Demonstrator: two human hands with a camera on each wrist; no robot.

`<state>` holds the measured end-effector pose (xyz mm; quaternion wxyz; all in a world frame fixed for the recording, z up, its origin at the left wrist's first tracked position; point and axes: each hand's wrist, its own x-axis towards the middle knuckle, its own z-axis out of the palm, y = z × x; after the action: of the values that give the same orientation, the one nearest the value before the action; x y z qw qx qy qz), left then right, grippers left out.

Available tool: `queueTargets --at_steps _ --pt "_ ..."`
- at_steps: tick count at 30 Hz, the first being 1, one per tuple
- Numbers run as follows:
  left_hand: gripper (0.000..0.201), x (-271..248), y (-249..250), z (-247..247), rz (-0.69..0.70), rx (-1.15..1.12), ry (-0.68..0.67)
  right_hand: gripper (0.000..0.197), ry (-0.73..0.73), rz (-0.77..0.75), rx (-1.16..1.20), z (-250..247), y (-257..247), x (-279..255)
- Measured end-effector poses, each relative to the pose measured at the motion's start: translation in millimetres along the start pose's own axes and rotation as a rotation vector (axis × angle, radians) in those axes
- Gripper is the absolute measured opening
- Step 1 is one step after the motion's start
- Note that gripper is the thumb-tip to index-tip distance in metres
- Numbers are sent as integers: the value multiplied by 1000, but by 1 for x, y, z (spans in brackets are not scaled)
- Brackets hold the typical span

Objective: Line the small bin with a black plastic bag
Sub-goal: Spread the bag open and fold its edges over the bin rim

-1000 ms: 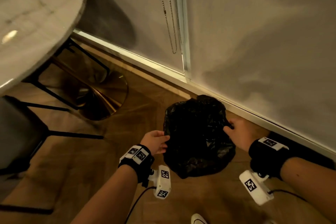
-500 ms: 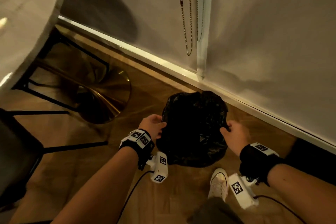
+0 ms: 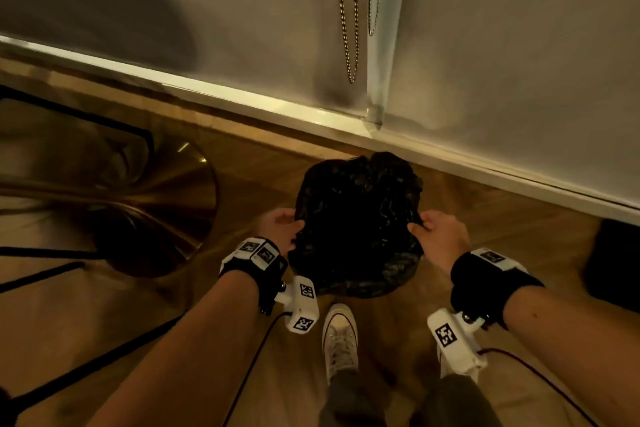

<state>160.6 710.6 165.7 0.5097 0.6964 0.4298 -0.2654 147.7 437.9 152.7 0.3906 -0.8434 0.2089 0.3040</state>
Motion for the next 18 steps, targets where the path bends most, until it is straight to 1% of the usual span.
queueTargets --at_steps 1,3,6,8,11,15,18 --pt "19 9 2 0 -1 13 -1 42 6 23 26 6 0 6" --pt "14 26 6 -1 10 48 -20 41 19 36 24 12 -1 14" --pt "17 51 12 -2 17 111 -97 36 63 45 42 19 -3 28" --pt "18 62 16 -3 22 146 -118 36 86 70 83 20 -5 34" --pt "20 75 21 -4 34 170 -138 35 117 86 84 23 -8 40" --pt "21 91 19 -2 47 174 -102 33 136 102 68 33 -9 42" --pt "26 95 16 3 45 191 -119 36 116 155 147 38 -6 46"
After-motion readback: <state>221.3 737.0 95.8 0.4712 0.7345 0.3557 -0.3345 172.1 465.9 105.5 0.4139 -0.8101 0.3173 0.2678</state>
